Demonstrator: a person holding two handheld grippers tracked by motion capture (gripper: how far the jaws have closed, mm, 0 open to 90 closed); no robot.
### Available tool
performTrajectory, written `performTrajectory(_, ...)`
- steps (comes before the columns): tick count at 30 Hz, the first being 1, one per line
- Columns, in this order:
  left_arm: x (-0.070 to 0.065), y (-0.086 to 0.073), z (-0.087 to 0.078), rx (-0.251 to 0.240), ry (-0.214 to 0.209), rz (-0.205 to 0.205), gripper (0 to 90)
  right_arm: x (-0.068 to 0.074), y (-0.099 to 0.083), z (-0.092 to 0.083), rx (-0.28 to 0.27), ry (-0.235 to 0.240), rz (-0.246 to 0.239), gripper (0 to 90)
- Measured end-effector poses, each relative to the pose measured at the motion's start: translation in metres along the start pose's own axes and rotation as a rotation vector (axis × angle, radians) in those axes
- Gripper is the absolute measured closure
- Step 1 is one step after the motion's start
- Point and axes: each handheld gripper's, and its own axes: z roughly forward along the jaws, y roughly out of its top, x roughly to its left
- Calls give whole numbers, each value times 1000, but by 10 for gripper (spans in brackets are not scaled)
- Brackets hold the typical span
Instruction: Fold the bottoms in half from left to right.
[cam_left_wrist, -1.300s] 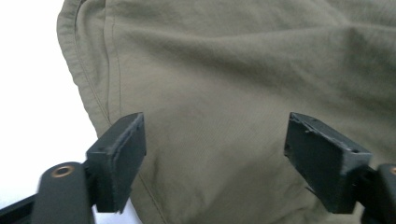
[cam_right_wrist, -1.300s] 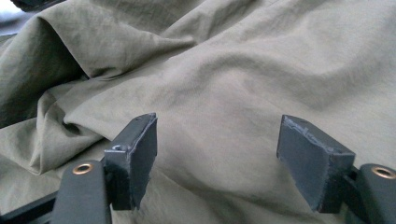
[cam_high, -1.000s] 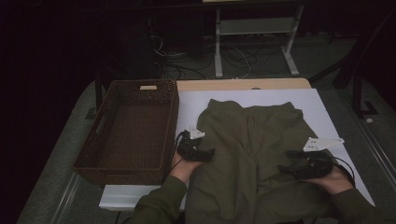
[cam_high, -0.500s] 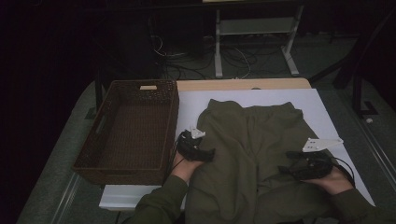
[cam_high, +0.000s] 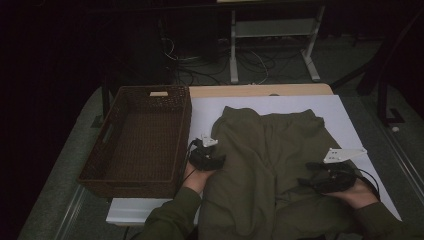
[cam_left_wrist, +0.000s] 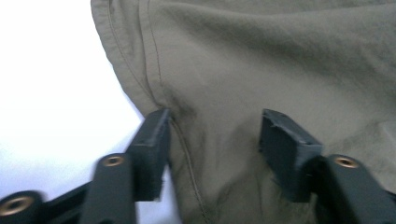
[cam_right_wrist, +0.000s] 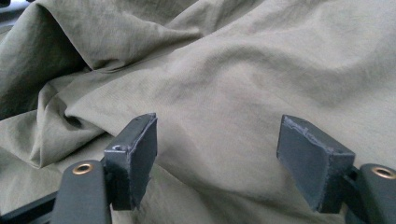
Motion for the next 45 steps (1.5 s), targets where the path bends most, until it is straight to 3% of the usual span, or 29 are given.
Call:
performTrajectory(9,-5,1,0,-4,-54,15,761,0,1,2,9,8,-7,286)
performTrajectory(14,-5,3,2,0,-78,16,850,0,1,1,4,10,-7,286)
performTrajectory(27,1,6,-4,-57,-133,-36,868,0,1,2,6,13,-11,284)
performTrajectory(45,-3,12,-13,-152,-164,1,868,0,2,3,9,16,-8,283)
